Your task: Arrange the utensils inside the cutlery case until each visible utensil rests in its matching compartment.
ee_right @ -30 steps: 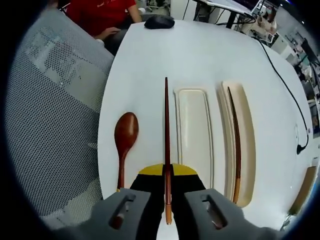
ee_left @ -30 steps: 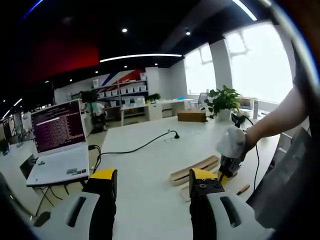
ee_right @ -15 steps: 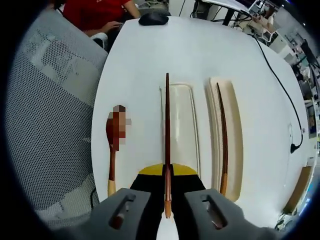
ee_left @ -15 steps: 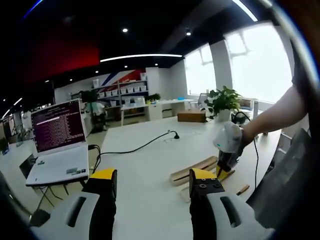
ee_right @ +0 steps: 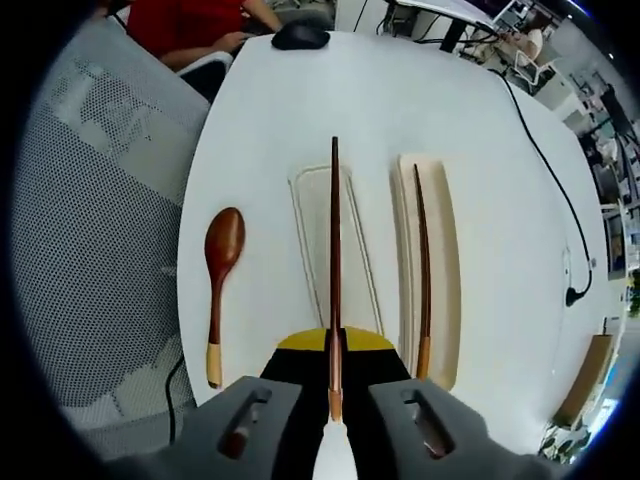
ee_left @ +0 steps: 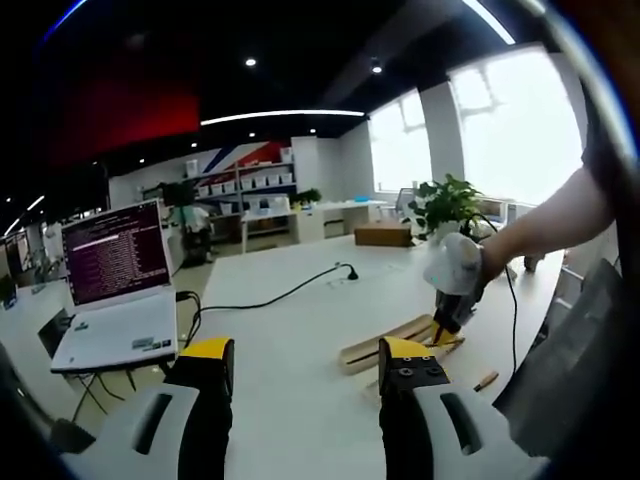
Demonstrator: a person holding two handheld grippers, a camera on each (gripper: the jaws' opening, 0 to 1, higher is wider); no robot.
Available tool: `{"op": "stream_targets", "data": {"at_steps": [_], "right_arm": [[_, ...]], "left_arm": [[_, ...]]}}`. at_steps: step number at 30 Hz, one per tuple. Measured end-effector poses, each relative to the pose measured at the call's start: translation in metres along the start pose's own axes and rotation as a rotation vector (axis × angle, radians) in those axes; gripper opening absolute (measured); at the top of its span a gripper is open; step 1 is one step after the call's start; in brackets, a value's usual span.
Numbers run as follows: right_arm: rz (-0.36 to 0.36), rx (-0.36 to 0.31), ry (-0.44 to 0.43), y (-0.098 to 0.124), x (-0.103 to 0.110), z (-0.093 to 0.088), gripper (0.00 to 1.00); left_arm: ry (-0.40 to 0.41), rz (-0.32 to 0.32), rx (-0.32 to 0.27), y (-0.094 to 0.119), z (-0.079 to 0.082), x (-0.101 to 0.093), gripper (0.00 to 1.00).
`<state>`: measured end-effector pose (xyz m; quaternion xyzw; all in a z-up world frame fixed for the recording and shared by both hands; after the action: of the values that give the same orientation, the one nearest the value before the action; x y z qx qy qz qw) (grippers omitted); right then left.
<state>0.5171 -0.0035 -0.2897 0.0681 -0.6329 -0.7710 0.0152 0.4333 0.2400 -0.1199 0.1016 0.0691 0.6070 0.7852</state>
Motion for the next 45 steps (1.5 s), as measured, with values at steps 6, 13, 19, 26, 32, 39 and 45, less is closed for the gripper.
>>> {"op": "stream_targets", "data": {"at_steps": [6, 13, 19, 26, 32, 39, 45], "right_arm": [[-0.016, -0.009, -0.015, 0.001, -0.006, -0.001, 0.00], [-0.040, 0.015, 0.007, 0.009, -0.014, -0.002, 0.00], [-0.077, 0.059, 0.012, 0.013, -0.024, -0.012, 0.00], [-0.092, 0.062, 0.020, 0.019, -0.033, -0.006, 0.00], [-0.102, 0.060, 0.034, 0.018, -0.043, 0.002, 0.00], [-0.118, 0.072, 0.025, 0.017, -0.059, 0.000, 0.00], [-0.137, 0.067, 0.023, 0.021, -0.072, 0.007, 0.00]], "left_arm": [[0.001, -0.003, -0.001, 0.000, 0.000, -0.001, 0.60], [0.000, -0.007, 0.000, 0.000, 0.000, -0.001, 0.60], [0.003, -0.007, -0.002, -0.001, 0.001, -0.001, 0.60], [0.006, -0.004, -0.003, -0.001, 0.001, -0.001, 0.60], [0.007, -0.004, -0.003, 0.000, 0.000, 0.001, 0.60], [0.006, -0.002, -0.002, 0.000, 0.000, 0.002, 0.60], [0.004, -0.005, 0.000, 0.000, 0.000, 0.000, 0.60]]}}
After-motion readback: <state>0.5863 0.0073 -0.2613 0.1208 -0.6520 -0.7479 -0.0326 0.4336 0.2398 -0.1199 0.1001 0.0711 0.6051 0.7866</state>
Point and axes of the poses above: the point that each gripper's makers call its tool centre point, and the gripper's own axes: y roughly backward along the fingers, x roughly to its left, z roughly out of its top, the point moved 2 cm from there along y, roughly backward along the fingers, and after that the axes turned 6 degrees about y, right-handed, at the moved point
